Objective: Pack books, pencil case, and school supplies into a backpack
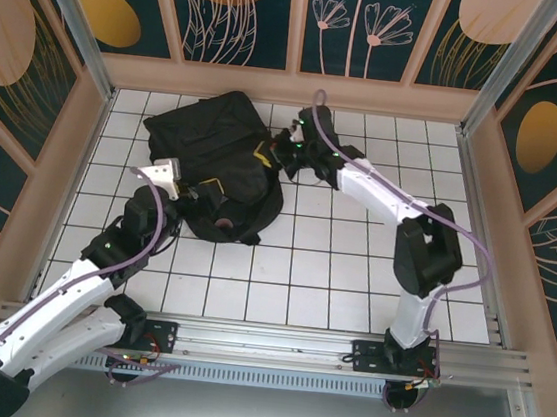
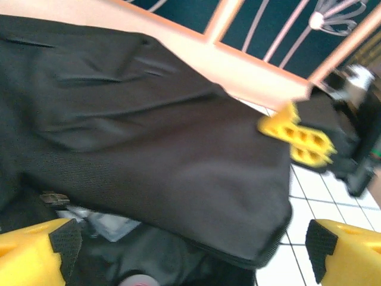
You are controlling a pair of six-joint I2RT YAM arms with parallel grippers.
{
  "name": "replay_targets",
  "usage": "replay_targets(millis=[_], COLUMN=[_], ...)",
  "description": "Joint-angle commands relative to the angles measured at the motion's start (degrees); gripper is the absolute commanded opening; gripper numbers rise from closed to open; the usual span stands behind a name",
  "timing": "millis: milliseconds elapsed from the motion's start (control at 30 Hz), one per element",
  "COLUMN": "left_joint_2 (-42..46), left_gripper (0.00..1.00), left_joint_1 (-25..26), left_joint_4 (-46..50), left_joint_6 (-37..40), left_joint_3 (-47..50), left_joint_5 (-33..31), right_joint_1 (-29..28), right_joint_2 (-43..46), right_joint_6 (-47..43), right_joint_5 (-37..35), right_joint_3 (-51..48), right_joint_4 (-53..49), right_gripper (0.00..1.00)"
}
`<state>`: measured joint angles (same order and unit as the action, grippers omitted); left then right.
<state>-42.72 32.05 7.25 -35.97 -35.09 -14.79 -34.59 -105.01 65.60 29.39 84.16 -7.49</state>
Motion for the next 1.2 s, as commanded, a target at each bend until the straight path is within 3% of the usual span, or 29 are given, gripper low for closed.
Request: replay_targets(millis=[0,167,500,633,867,1000,1167], left_joint_2=[-3.3,-13.0,-32.3,-39.7,-53.4,-52.0,-40.5], left_gripper=[0.93,0.89,0.64,0.60,0.62,0.64,0.64], left_joint_1=[-1.9,-5.2,-6.4,-6.5,-6.4,-6.4,-5.8], left_joint_4=[7.2,8.3,-0.6,-1.8,-2.3,0.5,2.9], left_joint_6=[-7.7,-10.1,-13.8,-11.8,-9.0,-8.5,-8.9], left_joint_3=[-2.1,-5.5,-7.8,-12.8,-25.6,-27.2,-19.3], left_joint_5=[-5.5,-6.6,-1.1,0.3,9.5,7.0,3.4], right_joint_1=[2.9,2.9,2.3,1.2,-0.9,-0.6,-0.4], right_joint_2=[9.0,18.9,42.1,45.0,45.0,45.3,43.3], right_joint_6=[-2.9,-5.1,-1.9,-1.2,-3.3,-4.7,-0.9], right_joint_5=[-4.9,-9.0,-18.2,-16.7,-17.5,-18.5,-15.1], right_joint_3=[-6.0,-15.2,-35.2,-39.3,-40.0,-38.4,-35.5], right_joint_4=[4.8,2.3,0.8,1.7,1.3,0.4,2.8], right_gripper=[0.00,0.00,0.00,0.00,0.00,0.00,0.00])
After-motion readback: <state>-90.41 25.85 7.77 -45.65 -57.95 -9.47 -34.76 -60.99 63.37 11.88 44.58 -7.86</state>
